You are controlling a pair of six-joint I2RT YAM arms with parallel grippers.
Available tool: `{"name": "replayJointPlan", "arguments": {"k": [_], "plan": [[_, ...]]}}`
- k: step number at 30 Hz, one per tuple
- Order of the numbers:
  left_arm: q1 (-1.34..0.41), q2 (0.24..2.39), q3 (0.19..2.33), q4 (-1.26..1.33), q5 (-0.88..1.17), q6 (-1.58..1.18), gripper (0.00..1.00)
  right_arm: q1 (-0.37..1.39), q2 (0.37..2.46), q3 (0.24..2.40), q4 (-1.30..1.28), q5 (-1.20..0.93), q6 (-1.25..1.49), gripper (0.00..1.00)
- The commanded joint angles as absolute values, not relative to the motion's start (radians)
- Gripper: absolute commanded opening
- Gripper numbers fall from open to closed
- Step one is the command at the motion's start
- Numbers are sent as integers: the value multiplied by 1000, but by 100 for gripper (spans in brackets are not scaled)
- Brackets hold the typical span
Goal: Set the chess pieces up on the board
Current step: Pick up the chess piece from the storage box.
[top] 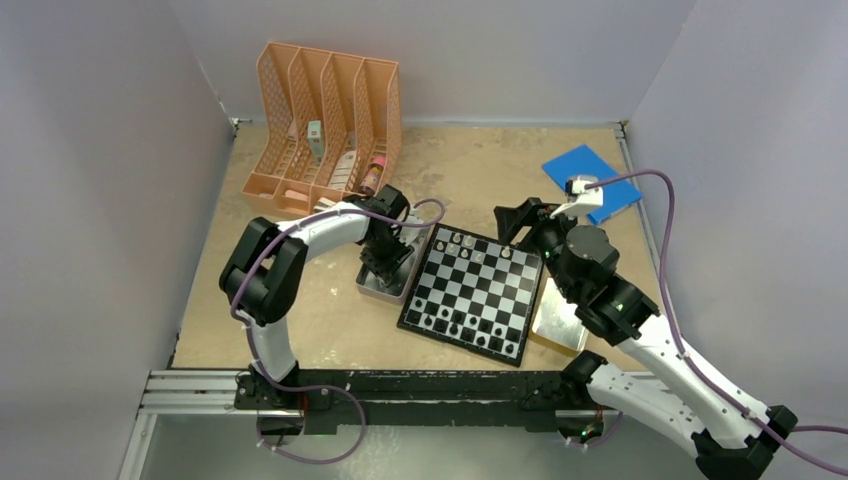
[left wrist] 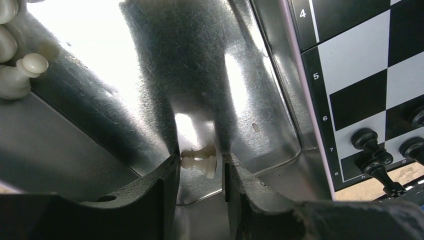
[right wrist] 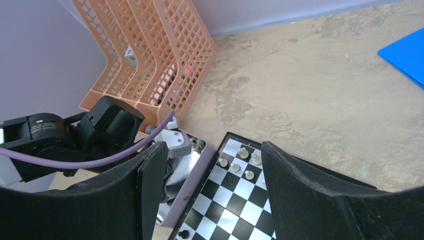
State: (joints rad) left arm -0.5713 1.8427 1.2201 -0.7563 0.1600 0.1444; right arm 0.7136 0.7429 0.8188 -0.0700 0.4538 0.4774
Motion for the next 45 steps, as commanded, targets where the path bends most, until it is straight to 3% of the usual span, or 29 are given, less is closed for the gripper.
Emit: {"name": "replayJointPlan", "arguments": {"k": [1,14,31,45], "plan": [[-567,1849,1218,-741,205,124,36,715,723,854,-42,469,462,71],[-567,1848,1255,-695,173,83,20,714,744,854,-41,451,468,71],[-564,1837,1330,-655,117,-35,18,714,777,823,-5,419,488,71],[-563,1552,1204,-437,198,32,14,713,787,820,-18,220,578,72]]}}
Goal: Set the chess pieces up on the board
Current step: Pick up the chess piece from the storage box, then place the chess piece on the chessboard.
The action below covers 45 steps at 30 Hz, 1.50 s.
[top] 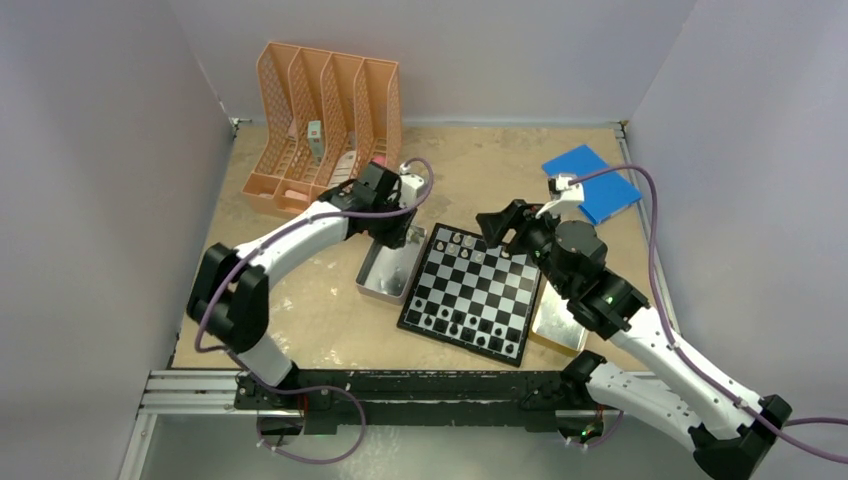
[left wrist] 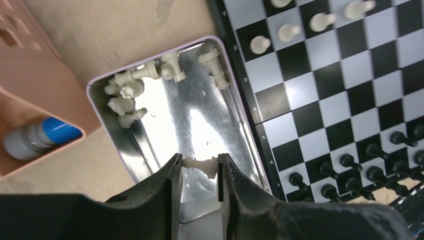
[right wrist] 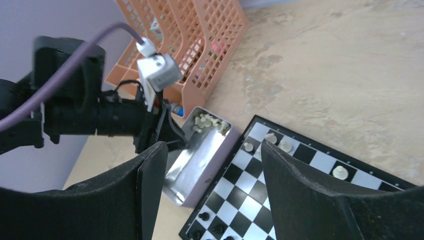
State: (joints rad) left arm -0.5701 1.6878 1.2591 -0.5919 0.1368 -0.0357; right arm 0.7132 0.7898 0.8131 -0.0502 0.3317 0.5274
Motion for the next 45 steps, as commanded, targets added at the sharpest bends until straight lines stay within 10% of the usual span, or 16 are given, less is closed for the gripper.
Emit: {"name": "replayJointPlan", "arguments": {"k": [1,17,45], "plan": [[-563,1520,1181,-393,228,54,14,714,794,823,-18,199,591,72],[-566,1109,808,140,821,556,15,711,965,975,58,-106,661,55],[-566,1105,792,152,868,696,11,701,1223,1003,170,-349,654,31]]}}
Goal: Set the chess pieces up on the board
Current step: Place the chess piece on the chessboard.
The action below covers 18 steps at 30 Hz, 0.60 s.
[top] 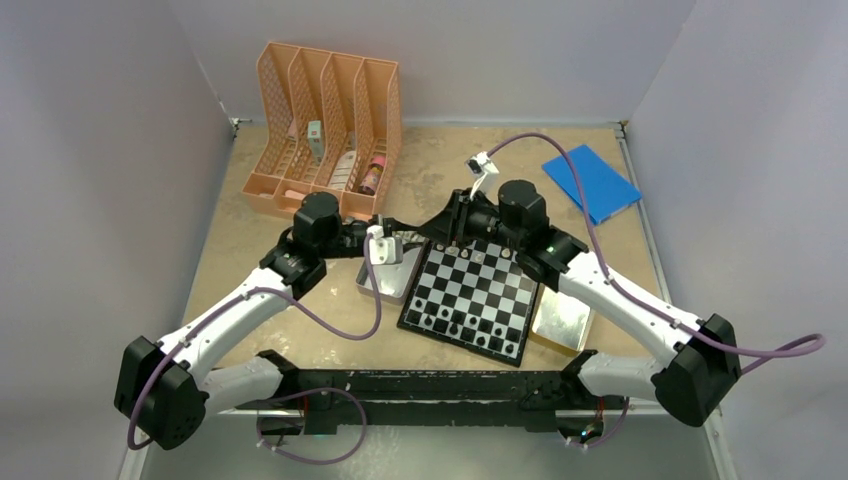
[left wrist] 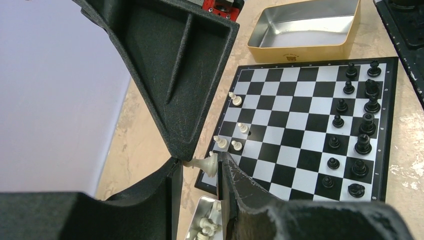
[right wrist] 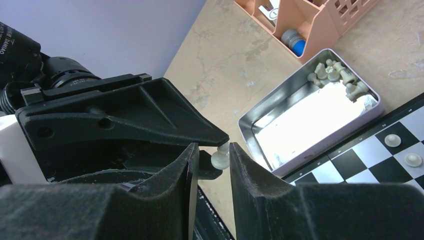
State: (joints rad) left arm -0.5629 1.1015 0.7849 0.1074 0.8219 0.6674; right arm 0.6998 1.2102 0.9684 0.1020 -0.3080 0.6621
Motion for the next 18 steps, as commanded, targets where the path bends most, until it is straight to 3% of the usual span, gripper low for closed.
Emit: {"name": "replayJointPlan", "arguments": {"k": [1,18], "plan": [[-565,1106,792,155,868,696,11,701,1226,1003,170,-351,653,31],[-565,1104,781,165,850,700,9,701,1261,991,173,-354,634,33]]}}
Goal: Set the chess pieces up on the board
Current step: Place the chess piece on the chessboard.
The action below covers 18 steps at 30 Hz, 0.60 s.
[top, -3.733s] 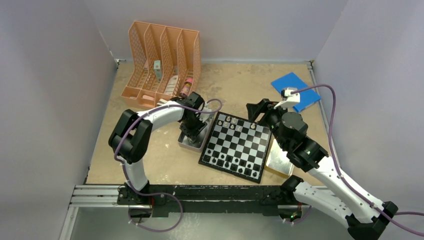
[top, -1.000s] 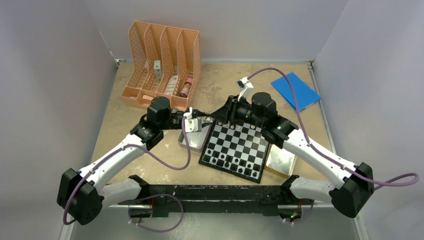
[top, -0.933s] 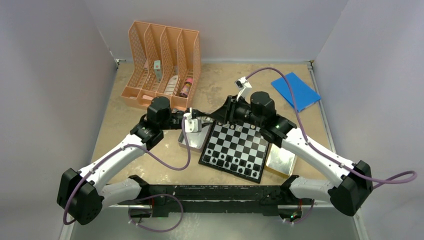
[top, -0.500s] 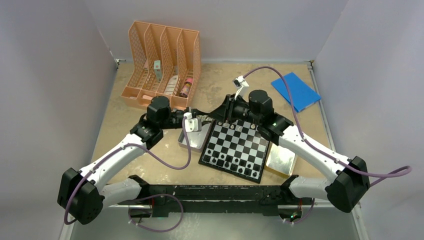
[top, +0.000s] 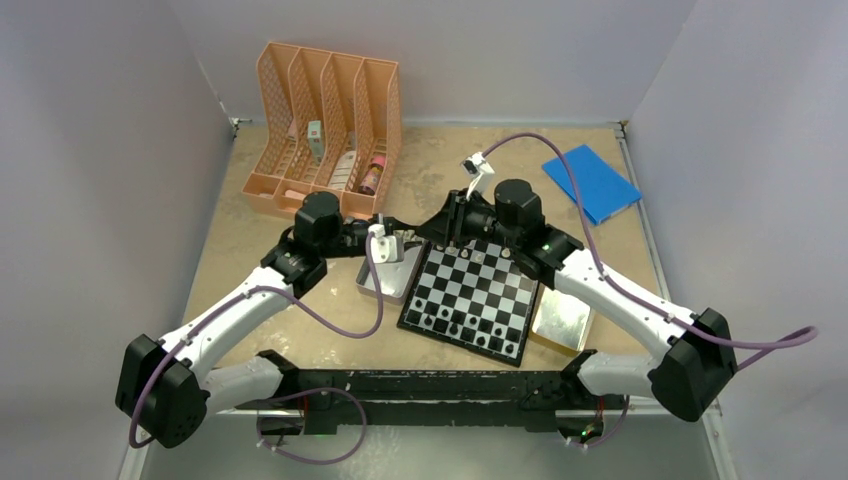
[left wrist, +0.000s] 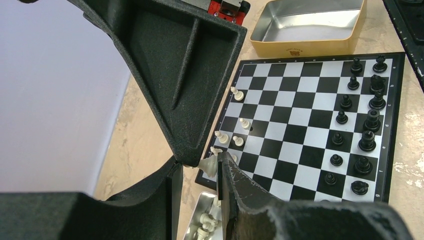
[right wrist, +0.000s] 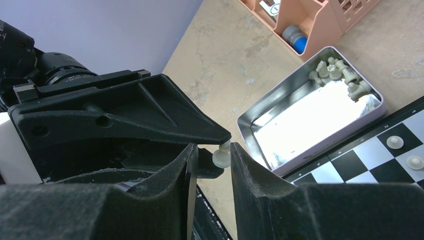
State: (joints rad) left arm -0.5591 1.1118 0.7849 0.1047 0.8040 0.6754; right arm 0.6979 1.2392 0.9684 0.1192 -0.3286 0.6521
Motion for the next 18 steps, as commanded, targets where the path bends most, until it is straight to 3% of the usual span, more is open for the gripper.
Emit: {"name": "replayJointPlan", "arguments": {"k": [1,8,18], "plan": [[-566,1104,781,163,850,700,9,700,1264,994,173,-354,629,33],[-566,1103,776,164,833,704,8,700,1263,993,165,-347,614,30],[-565,1100,776,166,813,709,7,701,1244,962,152,-348,603,35]]}}
